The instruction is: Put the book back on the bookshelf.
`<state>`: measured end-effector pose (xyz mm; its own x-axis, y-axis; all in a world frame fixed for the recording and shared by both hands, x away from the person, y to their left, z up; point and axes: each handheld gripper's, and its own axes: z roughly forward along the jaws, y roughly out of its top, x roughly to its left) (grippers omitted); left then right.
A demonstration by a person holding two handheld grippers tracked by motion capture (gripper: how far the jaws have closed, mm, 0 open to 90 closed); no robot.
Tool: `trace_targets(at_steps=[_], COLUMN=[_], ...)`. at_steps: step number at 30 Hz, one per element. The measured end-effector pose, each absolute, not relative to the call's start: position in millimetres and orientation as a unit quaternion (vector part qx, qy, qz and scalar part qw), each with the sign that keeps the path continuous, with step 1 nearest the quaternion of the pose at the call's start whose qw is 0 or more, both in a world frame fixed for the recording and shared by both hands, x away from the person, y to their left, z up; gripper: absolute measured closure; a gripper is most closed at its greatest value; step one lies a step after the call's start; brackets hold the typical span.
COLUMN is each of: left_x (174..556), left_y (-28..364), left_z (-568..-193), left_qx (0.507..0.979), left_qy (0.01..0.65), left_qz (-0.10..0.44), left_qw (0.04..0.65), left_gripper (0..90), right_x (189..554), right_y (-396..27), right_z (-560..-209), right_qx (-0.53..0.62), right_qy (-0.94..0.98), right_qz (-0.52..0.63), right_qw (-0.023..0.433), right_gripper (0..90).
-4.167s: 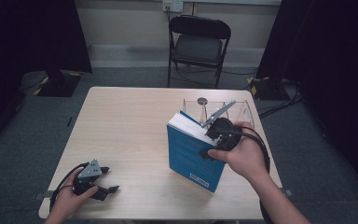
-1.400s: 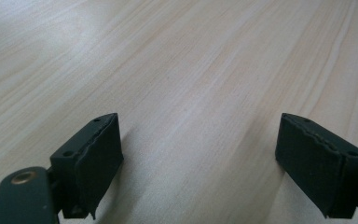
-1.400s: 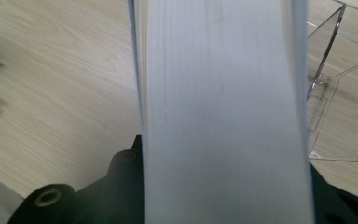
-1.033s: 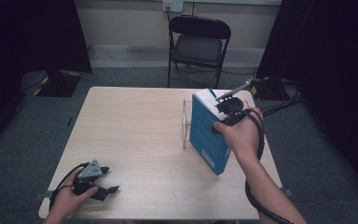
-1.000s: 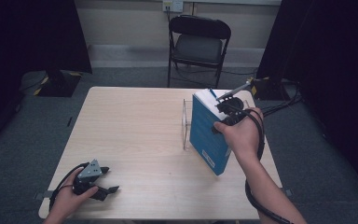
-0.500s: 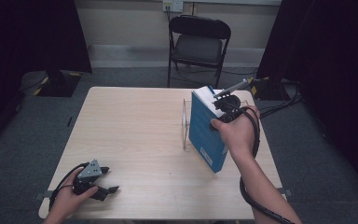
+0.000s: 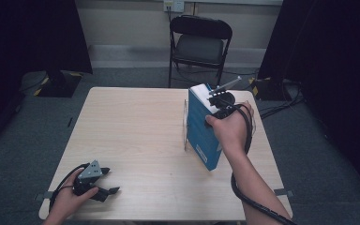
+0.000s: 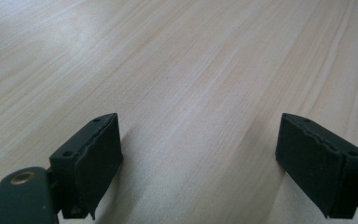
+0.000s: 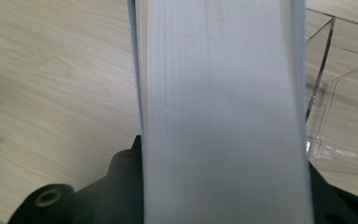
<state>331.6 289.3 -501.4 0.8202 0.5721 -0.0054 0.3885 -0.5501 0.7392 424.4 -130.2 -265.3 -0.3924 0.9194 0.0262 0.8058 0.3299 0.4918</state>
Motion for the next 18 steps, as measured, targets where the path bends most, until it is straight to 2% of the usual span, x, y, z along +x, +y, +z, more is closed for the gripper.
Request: trace_targets(at_steps=[18], left_x=[332], left_y=[289], left_z=[-501], left_qx=[0.873], left_qy=[0.274], left_qz=[0.118], left_qw=[0.386], left_gripper=[13.8], right_x=[442], right_y=[-125], right_z=[-270], right_qx=[0.547], right_qy=[0.793], right_qz=[0.227], right_qw=[0.143], right_gripper=[61.9])
